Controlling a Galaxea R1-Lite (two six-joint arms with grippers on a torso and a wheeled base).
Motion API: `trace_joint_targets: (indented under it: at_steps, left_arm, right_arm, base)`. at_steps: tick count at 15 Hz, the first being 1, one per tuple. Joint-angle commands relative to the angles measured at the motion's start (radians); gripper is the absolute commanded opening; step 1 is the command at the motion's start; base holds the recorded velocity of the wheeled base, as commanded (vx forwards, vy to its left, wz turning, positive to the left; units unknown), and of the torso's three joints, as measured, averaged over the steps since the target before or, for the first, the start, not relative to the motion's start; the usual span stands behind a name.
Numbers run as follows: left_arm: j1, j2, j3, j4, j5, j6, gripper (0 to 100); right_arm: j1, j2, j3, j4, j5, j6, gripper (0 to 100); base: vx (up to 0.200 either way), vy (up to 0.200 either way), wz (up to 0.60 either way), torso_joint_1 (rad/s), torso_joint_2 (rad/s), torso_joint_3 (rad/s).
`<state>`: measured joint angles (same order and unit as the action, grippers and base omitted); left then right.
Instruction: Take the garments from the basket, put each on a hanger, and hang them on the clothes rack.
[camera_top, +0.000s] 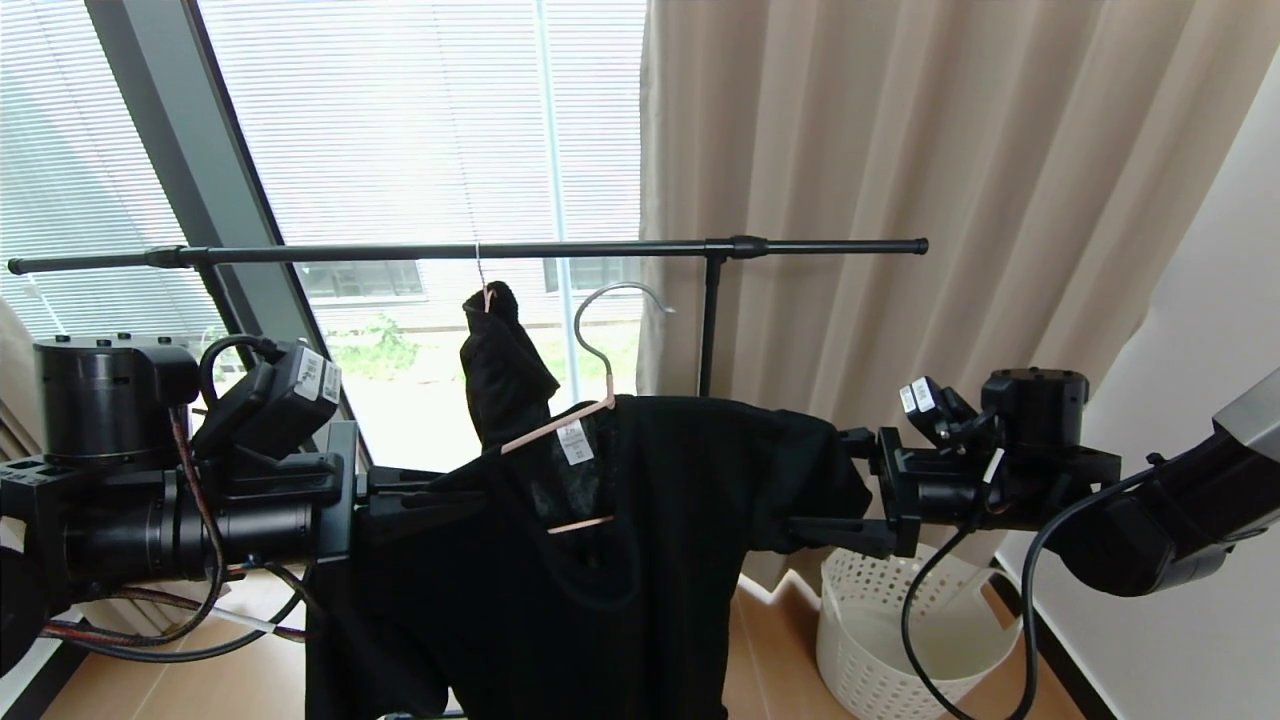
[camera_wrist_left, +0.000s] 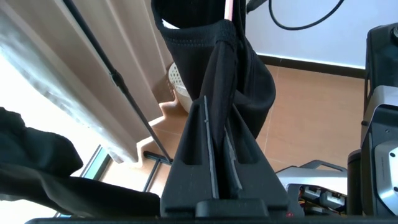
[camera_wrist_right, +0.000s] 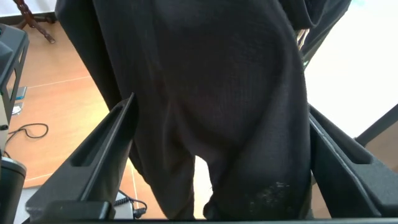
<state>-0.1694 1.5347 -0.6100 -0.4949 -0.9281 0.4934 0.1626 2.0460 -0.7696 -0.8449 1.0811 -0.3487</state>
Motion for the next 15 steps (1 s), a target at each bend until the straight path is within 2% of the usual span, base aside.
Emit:
trace_joint_targets:
  at_steps: [1, 15]
  left_arm:
    - [0.001, -0.013, 0.007, -0.001, 0.0, -0.001, 0]
    - [0.001, -0.061, 0.058, -0.001, 0.0, -0.001, 0]
  right_arm:
    - [-0.005, 0.017, -0.007, 0.0, 0.0, -0.001, 100]
    - [-0.029, 0.042, -0.039, 0.001, 0.0, -0.001, 100]
  base:
    - [0.0, 0.0, 0.0, 0.0, 0.0, 0.0]
    - [0.0, 0.0, 0.0, 0.0, 0.0, 0.0]
